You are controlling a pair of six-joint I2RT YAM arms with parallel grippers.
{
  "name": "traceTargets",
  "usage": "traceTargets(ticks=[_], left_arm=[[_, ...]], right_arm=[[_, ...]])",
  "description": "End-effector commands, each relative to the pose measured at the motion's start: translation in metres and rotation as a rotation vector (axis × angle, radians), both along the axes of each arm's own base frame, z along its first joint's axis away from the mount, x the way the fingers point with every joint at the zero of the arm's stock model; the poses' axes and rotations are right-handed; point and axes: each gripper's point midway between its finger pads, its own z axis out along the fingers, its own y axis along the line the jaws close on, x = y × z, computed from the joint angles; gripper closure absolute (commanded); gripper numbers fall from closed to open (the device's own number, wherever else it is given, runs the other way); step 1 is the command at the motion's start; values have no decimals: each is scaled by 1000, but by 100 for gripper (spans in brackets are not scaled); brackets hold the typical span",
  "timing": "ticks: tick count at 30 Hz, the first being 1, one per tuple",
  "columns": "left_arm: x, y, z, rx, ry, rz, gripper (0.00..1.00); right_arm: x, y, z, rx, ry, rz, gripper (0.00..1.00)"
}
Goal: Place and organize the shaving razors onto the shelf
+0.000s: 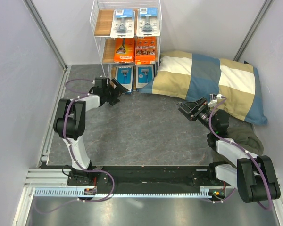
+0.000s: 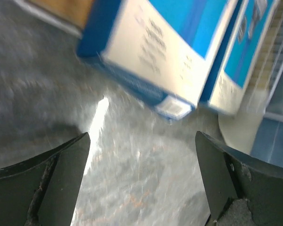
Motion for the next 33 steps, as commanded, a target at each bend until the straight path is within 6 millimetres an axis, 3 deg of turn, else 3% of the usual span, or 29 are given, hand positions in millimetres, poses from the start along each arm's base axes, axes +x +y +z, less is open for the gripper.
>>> traceTargets(ticks=[1, 10, 16, 23, 24, 29, 32, 33], left_arm=[[-14, -21, 42, 23, -143, -119, 0], [-24, -44, 77, 21, -257, -187, 0], [-38, -48, 96, 39, -323, -221, 0], [-56, -38, 130, 118, -398, -245, 0], [-60, -35, 144, 136, -433, -248, 0], [-72, -18, 178, 229, -505, -229, 0], [-84, -8, 189, 296, -522, -237, 0], [-90, -4, 184, 326, -500, -250, 0]], right_arm=[[-2, 0, 6, -14, -46, 11, 2], [2, 2, 3, -16, -37, 21, 2], [4, 3, 0, -37, -34, 27, 2], [8, 3, -4, -71, -28, 31, 2], [9, 3, -5, -80, -24, 33, 2], [13, 3, -16, -136, -5, 40, 2], [15, 1, -22, -187, 3, 36, 2], [16, -1, -24, -204, 7, 25, 2]])
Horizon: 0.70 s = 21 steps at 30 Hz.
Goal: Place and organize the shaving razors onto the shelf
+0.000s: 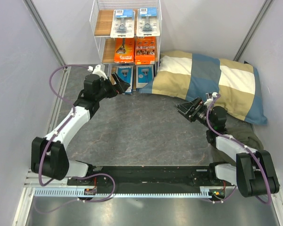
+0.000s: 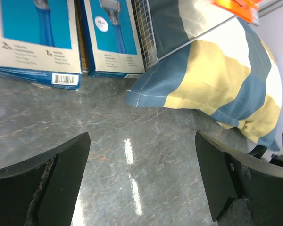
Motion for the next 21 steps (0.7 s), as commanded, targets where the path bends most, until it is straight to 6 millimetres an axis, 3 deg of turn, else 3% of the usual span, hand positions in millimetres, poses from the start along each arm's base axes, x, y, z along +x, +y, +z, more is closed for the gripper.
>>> traceTargets(ticks=[1, 5, 12, 21], left_arm=[[-16, 21, 18, 162, -60, 8, 0], [-37, 38, 24, 224, -78, 33, 0], [-71, 65, 16, 320, -56, 81, 0], [-103, 74, -15, 301, 32, 109, 0]], right_arm=[[10, -5, 4, -102, -46, -9, 2], [14, -13, -6, -215, -10, -27, 2], [20, -38, -20, -424, 37, -110, 2], [14, -66, -40, -538, 127, -221, 2]])
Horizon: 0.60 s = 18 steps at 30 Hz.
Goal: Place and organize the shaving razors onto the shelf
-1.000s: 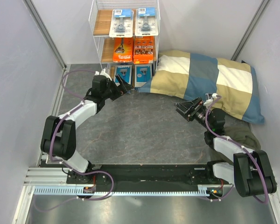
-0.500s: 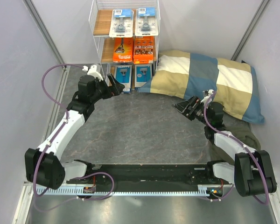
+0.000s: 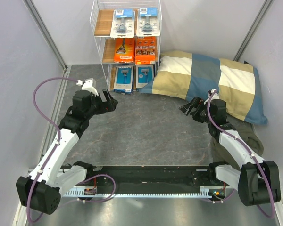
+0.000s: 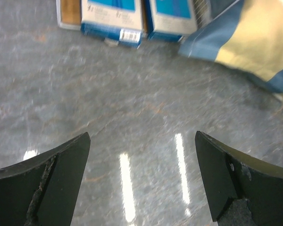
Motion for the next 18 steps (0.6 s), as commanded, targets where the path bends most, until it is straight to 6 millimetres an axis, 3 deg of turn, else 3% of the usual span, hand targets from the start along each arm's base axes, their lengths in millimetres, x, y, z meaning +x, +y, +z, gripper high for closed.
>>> traceTargets(ticks=[1, 18], left_arm=[[-16, 9, -22, 25, 45, 24, 0], [-18, 11, -28, 18, 51, 40, 0]], right_arm=[[-1, -20, -4, -101, 7, -69, 2], [7, -38, -13, -190, 9, -135, 2]])
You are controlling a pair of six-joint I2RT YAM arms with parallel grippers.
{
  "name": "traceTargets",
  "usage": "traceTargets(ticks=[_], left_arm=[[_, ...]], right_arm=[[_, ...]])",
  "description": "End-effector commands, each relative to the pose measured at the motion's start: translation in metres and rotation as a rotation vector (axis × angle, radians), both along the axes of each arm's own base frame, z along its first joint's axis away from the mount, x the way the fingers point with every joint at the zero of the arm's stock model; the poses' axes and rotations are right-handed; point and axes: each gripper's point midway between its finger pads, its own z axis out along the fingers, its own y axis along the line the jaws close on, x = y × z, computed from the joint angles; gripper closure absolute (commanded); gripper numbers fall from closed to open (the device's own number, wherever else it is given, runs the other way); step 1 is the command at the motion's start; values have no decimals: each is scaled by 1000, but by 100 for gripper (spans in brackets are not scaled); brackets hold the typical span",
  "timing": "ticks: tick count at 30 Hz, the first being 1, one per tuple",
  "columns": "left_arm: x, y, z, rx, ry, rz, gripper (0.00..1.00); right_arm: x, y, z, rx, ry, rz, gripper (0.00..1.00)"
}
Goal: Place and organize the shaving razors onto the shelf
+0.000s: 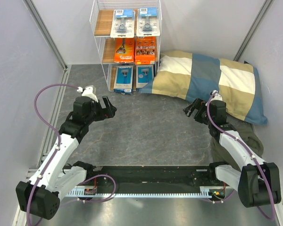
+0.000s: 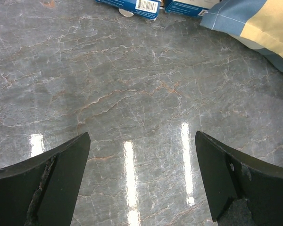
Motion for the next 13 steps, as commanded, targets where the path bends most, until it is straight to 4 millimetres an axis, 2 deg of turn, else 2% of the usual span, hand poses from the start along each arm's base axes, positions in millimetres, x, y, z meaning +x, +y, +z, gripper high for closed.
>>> traceTargets(ticks=[1, 3, 4, 7, 9, 11, 13], left_arm=[[8, 1, 7, -5, -28, 23, 0], [9, 2, 5, -5, -28, 26, 0], [12, 8, 5, 3, -32, 73, 0], [17, 19, 2, 14, -30, 151, 0], [19, 22, -1, 19, -33, 171, 0], [20, 18, -2, 15, -34, 143, 0], [19, 4, 8, -14, -71, 64, 0]], right_arm=[[11, -13, 9, -58, -39, -46, 2], [16, -18, 13, -54, -44, -91, 2], [18, -21, 16, -47, -45, -123, 2], [29, -44, 22, -45, -51, -299, 2], [34, -51, 23, -82, -91, -310, 2], [34, -52, 22, -132, -115, -276, 2], [35, -55, 19, -155, -138, -277, 2]])
